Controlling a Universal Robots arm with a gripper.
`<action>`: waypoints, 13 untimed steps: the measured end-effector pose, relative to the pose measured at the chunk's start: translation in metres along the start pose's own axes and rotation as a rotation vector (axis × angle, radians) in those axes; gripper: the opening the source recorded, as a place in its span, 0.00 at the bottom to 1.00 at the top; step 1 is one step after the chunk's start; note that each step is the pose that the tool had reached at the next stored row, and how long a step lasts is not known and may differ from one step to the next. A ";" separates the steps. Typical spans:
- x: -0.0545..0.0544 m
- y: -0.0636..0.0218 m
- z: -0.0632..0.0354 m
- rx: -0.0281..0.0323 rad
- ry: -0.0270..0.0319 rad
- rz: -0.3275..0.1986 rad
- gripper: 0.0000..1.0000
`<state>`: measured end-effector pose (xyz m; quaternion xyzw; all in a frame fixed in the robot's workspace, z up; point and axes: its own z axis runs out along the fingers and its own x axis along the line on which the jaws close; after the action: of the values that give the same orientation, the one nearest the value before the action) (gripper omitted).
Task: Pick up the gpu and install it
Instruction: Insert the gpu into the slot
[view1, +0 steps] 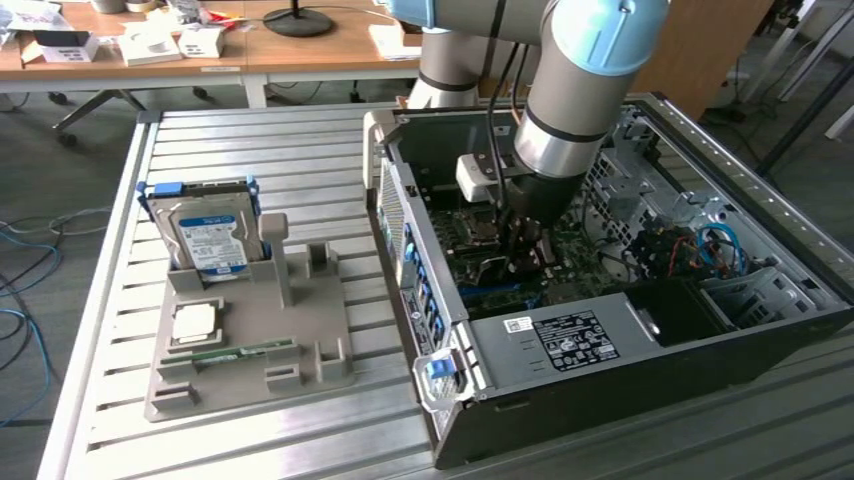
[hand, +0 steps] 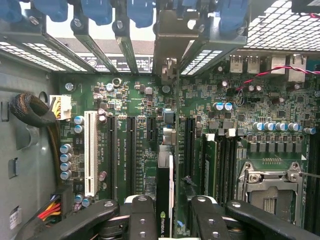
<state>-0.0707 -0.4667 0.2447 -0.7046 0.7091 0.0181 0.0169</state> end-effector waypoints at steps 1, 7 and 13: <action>0.000 0.0000 0.0000 0.0000 0.0000 0.000 0.34; -0.001 0.0000 0.0000 0.0001 0.0001 0.000 0.34; -0.003 0.0000 0.0001 0.0000 0.0002 0.000 0.34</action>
<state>-0.0707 -0.4634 0.2447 -0.7046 0.7091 0.0180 0.0168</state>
